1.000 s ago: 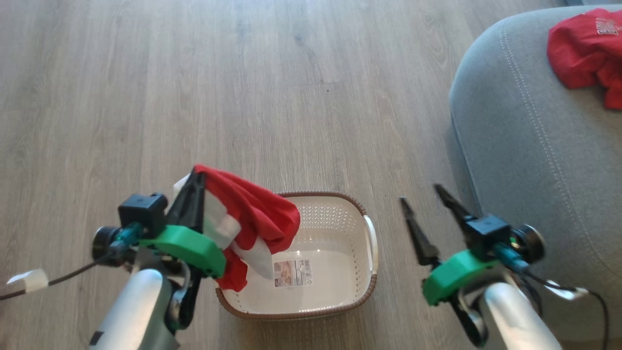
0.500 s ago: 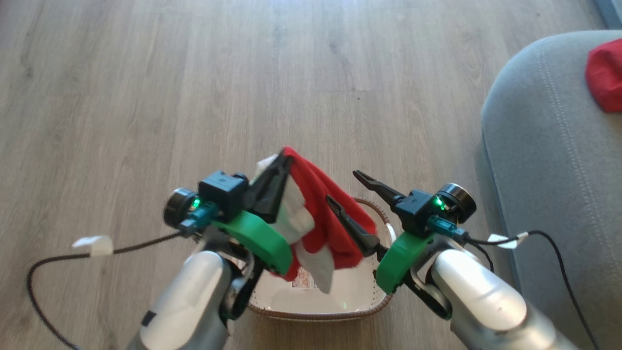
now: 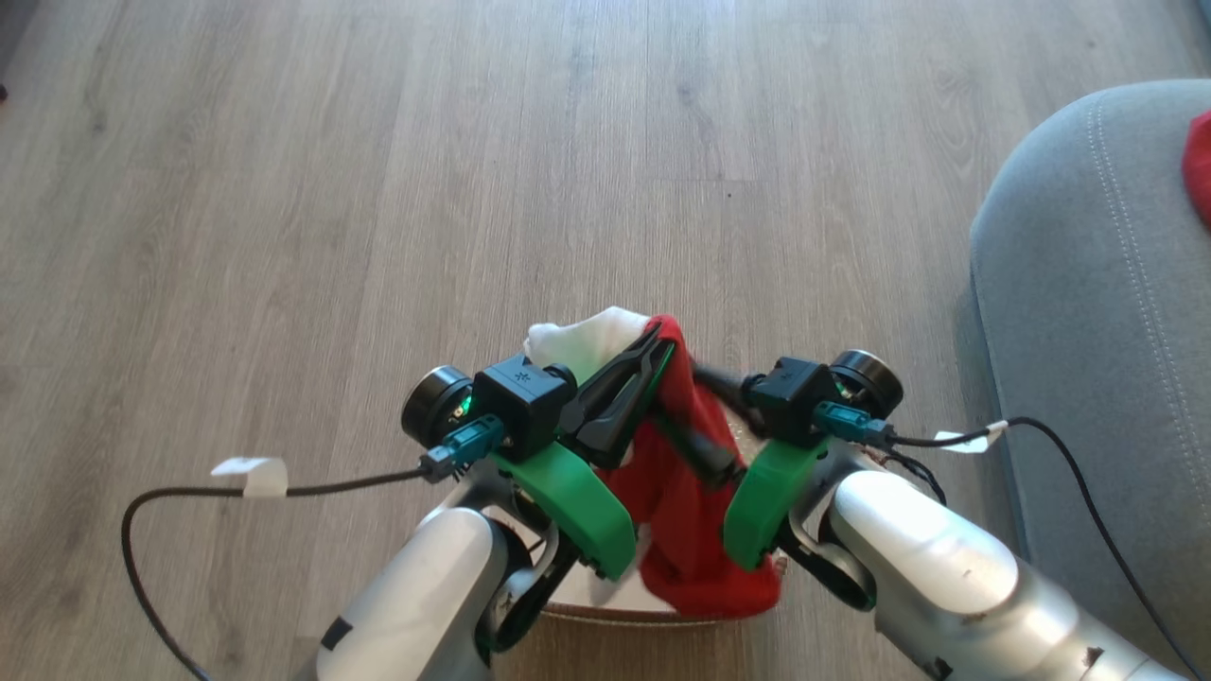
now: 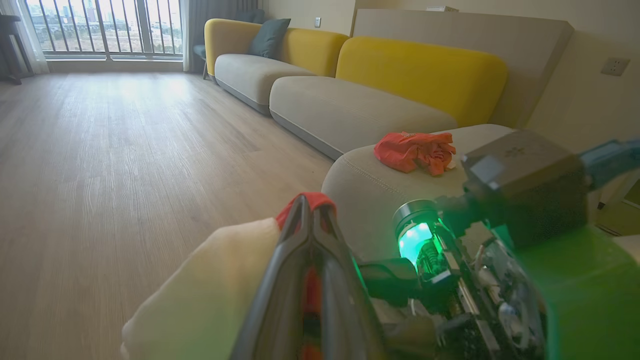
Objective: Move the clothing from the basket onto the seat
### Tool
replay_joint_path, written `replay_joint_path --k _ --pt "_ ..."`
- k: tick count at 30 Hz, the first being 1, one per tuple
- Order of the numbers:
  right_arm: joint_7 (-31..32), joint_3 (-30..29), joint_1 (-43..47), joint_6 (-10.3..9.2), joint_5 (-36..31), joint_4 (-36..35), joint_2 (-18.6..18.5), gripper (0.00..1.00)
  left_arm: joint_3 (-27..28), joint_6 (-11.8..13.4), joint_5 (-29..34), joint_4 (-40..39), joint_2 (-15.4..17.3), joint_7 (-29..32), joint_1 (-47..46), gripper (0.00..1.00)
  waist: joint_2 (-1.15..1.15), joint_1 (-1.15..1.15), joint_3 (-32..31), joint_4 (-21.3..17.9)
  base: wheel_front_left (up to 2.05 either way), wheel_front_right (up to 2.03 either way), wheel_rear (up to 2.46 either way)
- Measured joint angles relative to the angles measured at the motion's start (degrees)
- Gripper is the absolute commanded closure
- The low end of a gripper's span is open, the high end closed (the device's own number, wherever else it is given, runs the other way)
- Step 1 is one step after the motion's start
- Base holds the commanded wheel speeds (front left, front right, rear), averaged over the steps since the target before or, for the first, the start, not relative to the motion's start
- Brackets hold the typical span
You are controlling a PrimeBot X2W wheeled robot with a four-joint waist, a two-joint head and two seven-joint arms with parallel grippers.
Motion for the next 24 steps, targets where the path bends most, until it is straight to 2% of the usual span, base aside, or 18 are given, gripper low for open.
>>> replay_joint_path --k 3,4,5,6,8,15,24 --pt "0.0 0.6 -0.1 0.0 1.3 -0.3 -0.2 1.0 0.2 0.1 0.0 0.0 0.1 0.0 0.0 1.0 0.0 0.0 0.0 -0.2 0.0 0.0 0.0" --pt "0.0 0.6 -0.1 0.0 1.4 -0.4 -0.3 1.0 0.2 0.1 0.0 0.0 0.1 0.0 0.0 0.96 0.0 0.0 0.1 -0.4 0.0 0.0 0.0" --pt "0.0 0.5 -0.1 0.0 1.6 -0.5 -0.5 1.0 0.3 0.3 0.0 0.0 0.2 -0.1 0.0 0.84 0.0 0.0 0.1 -0.5 0.0 0.0 0.0" --pt "0.0 0.3 -0.1 0.0 1.7 -0.7 -0.7 1.0 0.3 0.5 0.0 0.0 0.2 -0.2 0.0 0.61 0.0 0.0 0.1 -0.8 0.0 0.0 0.0" --pt "0.0 -0.9 -0.1 0.01 1.7 -1.5 -1.2 1.0 0.5 0.8 0.0 0.3 0.4 -0.8 0.0 0.0 0.0 0.0 0.2 -1.3 0.0 0.0 0.0" --pt "0.0 -7.2 0.2 0.0 1.3 -4.7 -3.5 1.0 0.8 1.5 0.3 3.3 0.8 -3.2 0.1 0.0 0.0 0.0 0.5 -4.2 0.0 0.0 0.0" --pt "0.0 -14.1 3.0 0.0 -1.1 -10.0 -4.3 1.0 0.6 0.7 0.7 10.0 1.2 -6.5 0.2 0.0 0.0 0.0 2.1 -12.3 0.0 0.0 0.0"
